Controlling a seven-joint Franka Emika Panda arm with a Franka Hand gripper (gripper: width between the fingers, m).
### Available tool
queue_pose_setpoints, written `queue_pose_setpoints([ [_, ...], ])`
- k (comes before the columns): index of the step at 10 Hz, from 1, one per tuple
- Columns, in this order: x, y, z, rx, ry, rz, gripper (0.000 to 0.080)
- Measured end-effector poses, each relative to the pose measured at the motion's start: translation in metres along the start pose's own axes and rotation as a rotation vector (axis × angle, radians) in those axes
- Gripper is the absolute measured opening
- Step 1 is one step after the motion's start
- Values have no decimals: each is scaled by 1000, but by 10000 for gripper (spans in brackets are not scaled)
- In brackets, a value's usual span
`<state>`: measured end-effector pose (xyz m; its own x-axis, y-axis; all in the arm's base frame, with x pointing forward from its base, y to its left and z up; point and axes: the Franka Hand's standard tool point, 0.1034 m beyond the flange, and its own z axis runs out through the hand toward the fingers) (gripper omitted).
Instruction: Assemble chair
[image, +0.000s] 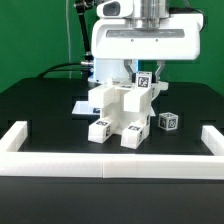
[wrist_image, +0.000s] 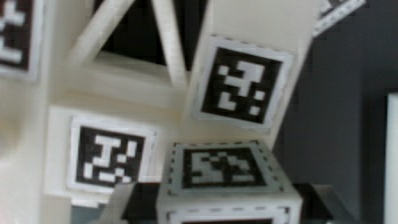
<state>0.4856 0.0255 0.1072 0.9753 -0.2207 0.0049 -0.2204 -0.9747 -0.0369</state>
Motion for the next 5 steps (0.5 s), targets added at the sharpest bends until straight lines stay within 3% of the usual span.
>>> queue_pose_setpoints([
  [5,3,-2,0,8,2,360,281],
])
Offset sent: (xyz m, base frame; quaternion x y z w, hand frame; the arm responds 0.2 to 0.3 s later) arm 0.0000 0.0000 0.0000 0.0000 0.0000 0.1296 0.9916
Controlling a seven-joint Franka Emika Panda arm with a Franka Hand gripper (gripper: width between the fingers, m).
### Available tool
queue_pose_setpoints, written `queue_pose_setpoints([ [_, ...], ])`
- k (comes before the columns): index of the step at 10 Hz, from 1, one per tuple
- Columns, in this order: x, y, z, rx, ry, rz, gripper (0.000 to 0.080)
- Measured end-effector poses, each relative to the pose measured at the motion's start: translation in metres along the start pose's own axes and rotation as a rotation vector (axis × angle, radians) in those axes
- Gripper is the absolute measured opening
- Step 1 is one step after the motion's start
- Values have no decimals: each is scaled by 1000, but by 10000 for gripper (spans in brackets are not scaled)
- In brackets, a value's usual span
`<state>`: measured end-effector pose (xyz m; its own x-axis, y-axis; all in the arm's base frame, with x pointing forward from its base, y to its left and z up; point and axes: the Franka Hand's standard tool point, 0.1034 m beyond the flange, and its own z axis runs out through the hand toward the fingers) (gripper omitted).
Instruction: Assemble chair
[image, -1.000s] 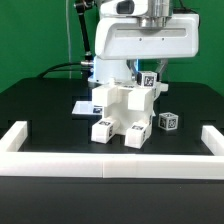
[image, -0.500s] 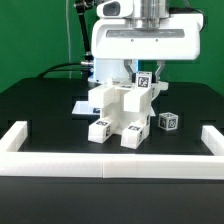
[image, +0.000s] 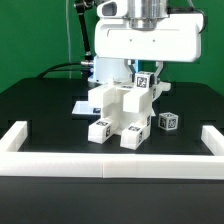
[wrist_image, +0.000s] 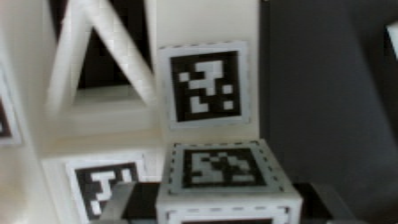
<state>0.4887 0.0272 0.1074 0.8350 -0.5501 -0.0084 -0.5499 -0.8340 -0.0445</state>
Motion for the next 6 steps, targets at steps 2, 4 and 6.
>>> queue_pose_setpoints([
  [2,0,0,0,7,-1,131,281],
  [4,3,0,0,51,7,405,281],
  [6,4,-1,0,76,-3,618,281],
])
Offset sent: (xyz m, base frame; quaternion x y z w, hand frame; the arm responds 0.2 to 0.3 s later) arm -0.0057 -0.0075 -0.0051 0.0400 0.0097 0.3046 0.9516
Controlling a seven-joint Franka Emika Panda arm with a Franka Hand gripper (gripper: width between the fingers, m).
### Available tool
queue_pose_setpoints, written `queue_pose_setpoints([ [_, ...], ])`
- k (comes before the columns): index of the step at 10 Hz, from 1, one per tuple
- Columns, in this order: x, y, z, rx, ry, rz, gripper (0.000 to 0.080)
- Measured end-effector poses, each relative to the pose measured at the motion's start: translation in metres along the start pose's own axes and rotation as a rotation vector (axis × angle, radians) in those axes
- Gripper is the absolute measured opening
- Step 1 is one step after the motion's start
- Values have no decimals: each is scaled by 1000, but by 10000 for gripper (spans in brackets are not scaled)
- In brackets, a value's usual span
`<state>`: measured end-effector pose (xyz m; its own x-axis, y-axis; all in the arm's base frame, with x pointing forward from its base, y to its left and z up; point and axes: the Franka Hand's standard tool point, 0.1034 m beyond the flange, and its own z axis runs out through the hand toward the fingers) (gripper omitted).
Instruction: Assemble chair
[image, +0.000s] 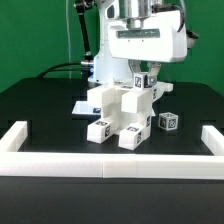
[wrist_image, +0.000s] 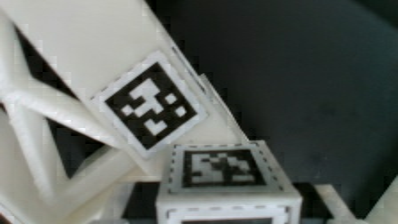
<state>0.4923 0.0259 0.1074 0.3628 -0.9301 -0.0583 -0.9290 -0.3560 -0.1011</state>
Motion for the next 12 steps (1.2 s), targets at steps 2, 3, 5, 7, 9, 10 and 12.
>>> queue_pose_setpoints([
  [2,-1,0,0,0,0,51,285],
  [3,-1,0,1,-4,3,15,285],
  [5,-8,-3,1,-19,8,-88,496],
  [7,-7,-3,1,-16,4,-275,643],
  [9,-7,-3,1,-17,4,-424,648],
  [10,-7,-3,1,-18,4,-512,649],
  [12,-7,-4,-1,-49,23,-778,649],
])
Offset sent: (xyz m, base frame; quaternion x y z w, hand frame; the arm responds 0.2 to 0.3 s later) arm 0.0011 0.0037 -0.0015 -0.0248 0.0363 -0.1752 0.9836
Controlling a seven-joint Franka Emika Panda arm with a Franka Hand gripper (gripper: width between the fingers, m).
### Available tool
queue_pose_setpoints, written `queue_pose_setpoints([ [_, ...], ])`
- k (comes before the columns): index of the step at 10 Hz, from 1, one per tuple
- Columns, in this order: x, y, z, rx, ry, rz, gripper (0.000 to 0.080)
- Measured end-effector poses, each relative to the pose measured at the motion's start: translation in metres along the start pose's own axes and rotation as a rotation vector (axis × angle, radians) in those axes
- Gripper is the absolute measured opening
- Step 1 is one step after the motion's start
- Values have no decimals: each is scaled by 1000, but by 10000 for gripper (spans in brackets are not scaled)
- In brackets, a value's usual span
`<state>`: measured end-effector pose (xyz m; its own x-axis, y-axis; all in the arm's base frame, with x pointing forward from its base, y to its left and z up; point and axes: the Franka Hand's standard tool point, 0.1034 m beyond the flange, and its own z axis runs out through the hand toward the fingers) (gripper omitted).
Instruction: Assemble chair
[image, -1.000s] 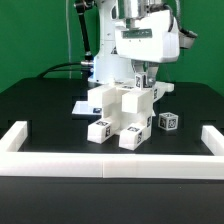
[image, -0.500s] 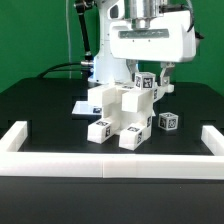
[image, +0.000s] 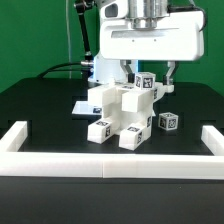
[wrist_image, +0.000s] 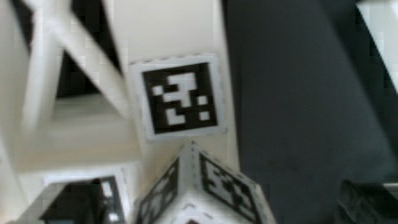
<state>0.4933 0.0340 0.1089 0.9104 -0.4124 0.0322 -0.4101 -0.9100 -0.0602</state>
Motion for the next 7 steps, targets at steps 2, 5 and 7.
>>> queue_pose_setpoints([
  [2,0,0,0,0,2,-180,649],
  [5,1,2,0,-2,2,-381,649],
  [7,2,3,0,-3,2,-498,649],
])
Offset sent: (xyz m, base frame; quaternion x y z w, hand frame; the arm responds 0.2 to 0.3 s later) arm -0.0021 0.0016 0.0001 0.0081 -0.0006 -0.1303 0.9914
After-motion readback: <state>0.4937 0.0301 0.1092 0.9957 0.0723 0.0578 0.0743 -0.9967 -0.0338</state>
